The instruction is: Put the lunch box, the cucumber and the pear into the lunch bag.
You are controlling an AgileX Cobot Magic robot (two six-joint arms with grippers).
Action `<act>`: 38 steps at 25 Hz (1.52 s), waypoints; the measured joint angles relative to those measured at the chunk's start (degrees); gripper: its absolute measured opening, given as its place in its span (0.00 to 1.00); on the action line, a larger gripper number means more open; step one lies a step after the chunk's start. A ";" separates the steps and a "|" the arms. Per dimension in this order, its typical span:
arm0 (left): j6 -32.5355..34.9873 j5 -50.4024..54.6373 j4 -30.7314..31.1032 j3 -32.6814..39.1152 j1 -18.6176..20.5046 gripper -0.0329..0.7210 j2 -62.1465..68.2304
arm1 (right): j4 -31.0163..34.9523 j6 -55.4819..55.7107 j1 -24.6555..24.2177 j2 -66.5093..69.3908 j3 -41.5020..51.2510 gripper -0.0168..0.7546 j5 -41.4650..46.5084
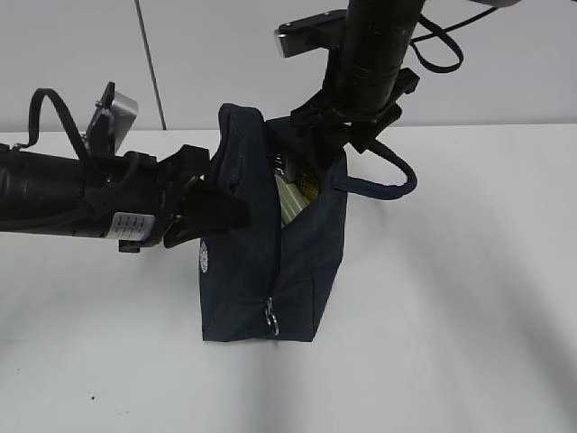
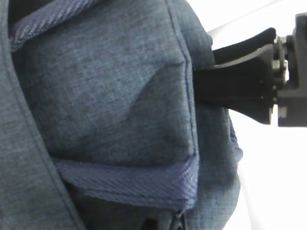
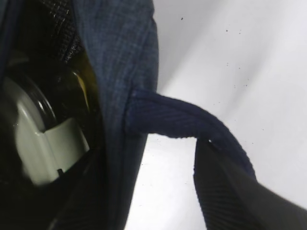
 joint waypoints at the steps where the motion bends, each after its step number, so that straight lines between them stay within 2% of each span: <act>1: 0.00 0.00 0.00 0.00 -0.02 0.04 0.00 | 0.00 0.00 0.00 0.00 0.00 0.59 0.00; 38: 0.05 0.06 -0.07 0.00 -0.02 0.04 0.00 | 0.00 0.59 0.00 0.00 0.00 0.59 0.00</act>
